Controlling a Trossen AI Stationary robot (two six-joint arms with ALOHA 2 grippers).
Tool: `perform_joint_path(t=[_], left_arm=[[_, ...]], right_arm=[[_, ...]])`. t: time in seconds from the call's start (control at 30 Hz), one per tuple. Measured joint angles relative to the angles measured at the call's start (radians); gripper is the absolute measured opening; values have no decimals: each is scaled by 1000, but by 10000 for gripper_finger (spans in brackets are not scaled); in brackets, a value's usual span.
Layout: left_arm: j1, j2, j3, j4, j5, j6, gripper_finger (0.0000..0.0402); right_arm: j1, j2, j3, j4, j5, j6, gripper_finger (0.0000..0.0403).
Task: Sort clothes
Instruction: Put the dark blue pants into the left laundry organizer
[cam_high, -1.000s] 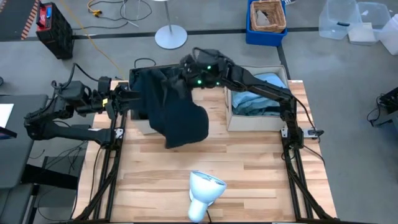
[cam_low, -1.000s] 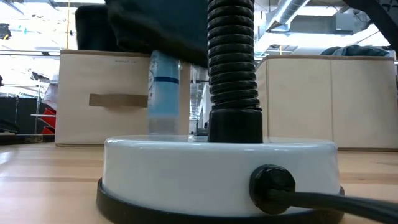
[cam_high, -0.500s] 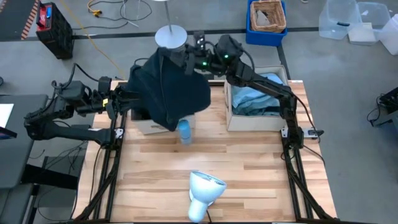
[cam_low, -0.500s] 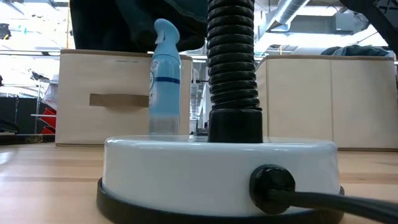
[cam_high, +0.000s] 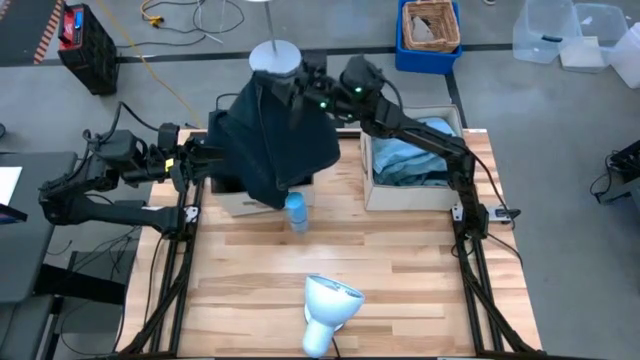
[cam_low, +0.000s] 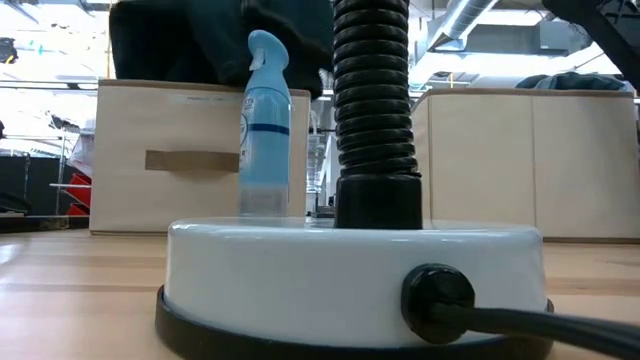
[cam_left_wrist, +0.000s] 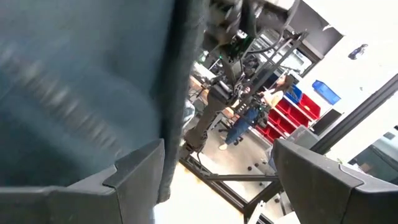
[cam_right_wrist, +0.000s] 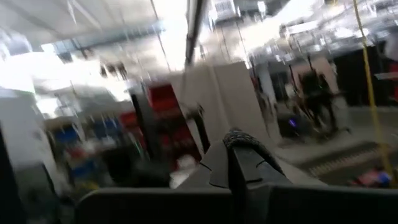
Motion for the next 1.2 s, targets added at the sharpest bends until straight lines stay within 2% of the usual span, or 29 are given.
perform_joint_path(t=[0.1,0.27,0.4,0.53,0.73,0.9,1.1,1.2], left_arm=[[0,0,0,1,0,0,292],[0,0,0,2,0,0,292],[0,0,0,2,0,-1,292],[0,0,0,2,-7,-1,292],[0,0,0,0,-11,-2,292],[0,0,0,0,-12,-3,292],[0,0,0,-1,-14,-8,292],[0,0,0,-1,-14,-11,292]], right_arm=[[1,26,-3,-85,39,-38,2],[2,70,-8,-255,52,15,5],[12,97,-5,-353,48,48,26],[22,125,-7,-426,39,70,75],[29,117,-7,-505,32,72,182],[38,100,1,-440,33,-10,246],[54,48,3,-318,120,-149,255],[62,26,2,-273,130,-208,255]])
